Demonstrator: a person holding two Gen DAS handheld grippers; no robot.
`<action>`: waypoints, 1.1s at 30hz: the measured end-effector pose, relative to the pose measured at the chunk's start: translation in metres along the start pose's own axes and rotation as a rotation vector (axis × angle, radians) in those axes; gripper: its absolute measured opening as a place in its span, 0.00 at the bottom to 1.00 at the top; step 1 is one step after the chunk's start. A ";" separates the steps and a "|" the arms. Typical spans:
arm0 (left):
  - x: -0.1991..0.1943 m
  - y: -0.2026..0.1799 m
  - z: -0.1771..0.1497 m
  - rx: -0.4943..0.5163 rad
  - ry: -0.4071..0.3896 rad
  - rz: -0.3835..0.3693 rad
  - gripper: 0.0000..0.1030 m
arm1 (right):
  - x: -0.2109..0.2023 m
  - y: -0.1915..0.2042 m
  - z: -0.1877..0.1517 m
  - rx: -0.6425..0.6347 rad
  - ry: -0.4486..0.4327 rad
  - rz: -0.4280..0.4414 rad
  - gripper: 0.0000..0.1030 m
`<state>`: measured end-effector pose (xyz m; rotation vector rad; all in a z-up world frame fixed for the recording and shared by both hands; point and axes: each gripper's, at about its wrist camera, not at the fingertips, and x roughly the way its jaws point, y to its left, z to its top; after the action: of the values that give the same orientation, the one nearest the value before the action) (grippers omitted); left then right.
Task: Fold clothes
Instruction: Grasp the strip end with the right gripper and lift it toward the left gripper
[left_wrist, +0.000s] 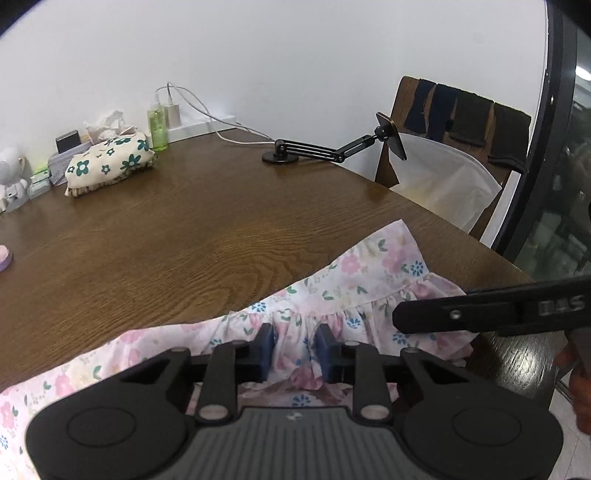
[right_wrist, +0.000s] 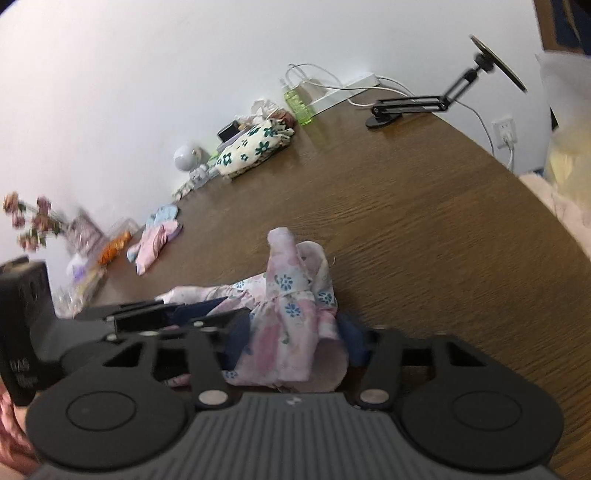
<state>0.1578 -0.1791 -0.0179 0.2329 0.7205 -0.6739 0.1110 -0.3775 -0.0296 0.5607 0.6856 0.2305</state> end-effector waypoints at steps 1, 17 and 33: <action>0.000 0.001 0.000 -0.004 -0.003 -0.002 0.23 | 0.001 -0.001 -0.002 0.012 -0.009 -0.005 0.24; -0.040 0.032 0.004 -0.074 -0.128 -0.034 0.31 | -0.015 0.022 0.015 -0.156 -0.067 -0.114 0.05; -0.036 0.060 -0.013 -0.167 -0.099 -0.148 0.30 | 0.003 0.170 -0.003 -0.956 -0.049 -0.307 0.05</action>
<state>0.1696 -0.1107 -0.0049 -0.0076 0.6990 -0.7566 0.1075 -0.2340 0.0621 -0.4494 0.5272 0.2263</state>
